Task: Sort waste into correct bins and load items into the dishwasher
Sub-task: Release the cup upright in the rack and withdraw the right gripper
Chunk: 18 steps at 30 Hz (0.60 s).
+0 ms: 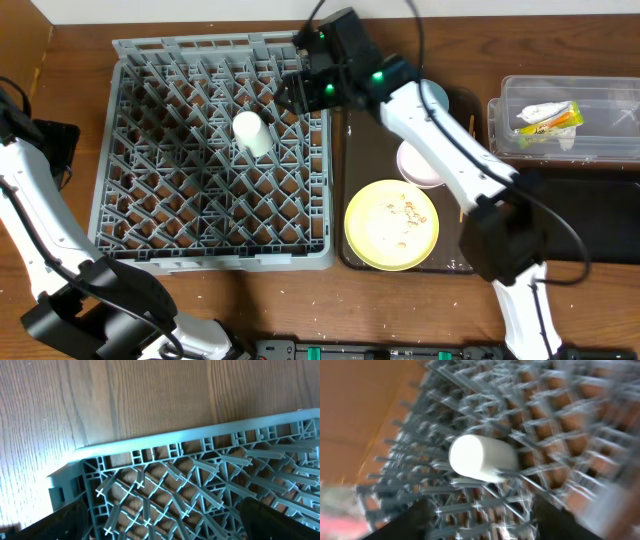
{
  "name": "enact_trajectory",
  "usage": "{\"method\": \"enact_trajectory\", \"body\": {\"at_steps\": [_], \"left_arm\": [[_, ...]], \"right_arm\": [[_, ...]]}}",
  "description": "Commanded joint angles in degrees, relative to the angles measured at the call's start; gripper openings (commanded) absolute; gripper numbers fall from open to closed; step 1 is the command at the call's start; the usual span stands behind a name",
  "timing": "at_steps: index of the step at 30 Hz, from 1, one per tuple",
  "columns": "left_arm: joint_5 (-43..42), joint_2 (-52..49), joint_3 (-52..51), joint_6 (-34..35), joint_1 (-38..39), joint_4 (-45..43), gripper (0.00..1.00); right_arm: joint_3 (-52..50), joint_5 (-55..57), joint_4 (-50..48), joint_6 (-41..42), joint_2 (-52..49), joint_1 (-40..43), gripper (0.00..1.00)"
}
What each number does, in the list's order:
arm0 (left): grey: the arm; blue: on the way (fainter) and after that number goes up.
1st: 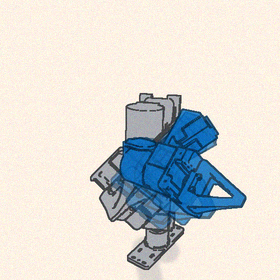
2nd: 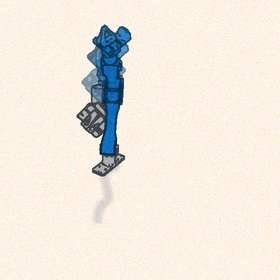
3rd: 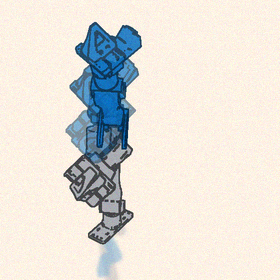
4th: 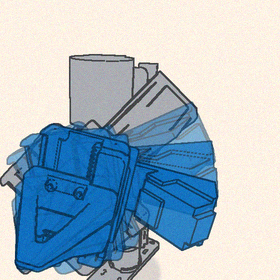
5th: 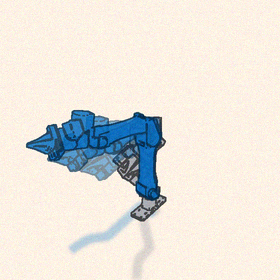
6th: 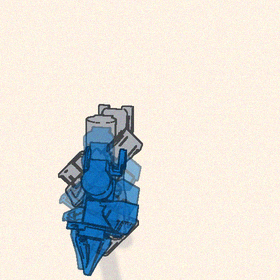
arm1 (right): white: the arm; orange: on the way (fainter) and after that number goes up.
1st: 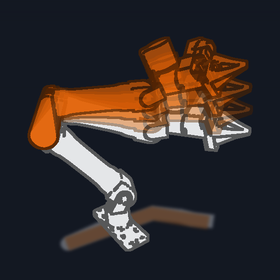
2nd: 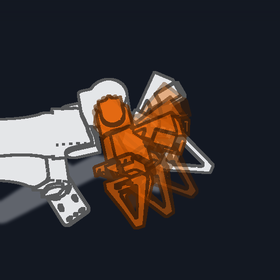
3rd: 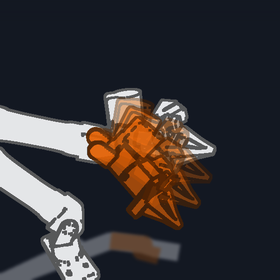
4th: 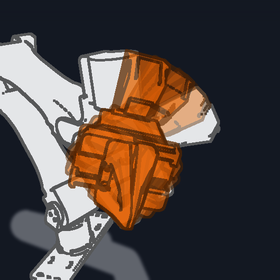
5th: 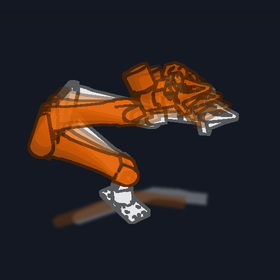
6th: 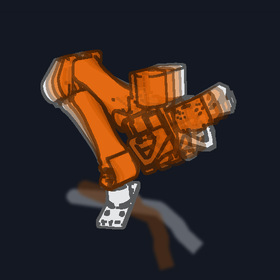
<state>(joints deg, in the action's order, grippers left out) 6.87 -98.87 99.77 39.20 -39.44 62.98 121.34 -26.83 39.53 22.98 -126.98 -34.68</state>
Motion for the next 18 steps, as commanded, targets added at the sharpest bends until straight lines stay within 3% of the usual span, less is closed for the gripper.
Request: {"method": "enact_trajectory", "body": {"at_steps": [1, 9, 18], "left_arm": [[1.1, 1.1, -0.2, 0.5, -0.2, 0.2, 0.98], [1.1, 1.2, -0.2, 0.5, -0.2, 0.2, 0.98], [1.1, 1.2, -0.2, 0.5, -0.2, 0.2, 0.98]], "right_arm": [[0.5, 9.5, 4.0, -2.5, 7.1, 3.1, 0.99], [0.5, 20.5, 15.6, -2.5, 6.6, 4.7, 0.99], [0.5, 11.7, 13.6, -2.5, 6.3, 5.0, 0.99]]}}
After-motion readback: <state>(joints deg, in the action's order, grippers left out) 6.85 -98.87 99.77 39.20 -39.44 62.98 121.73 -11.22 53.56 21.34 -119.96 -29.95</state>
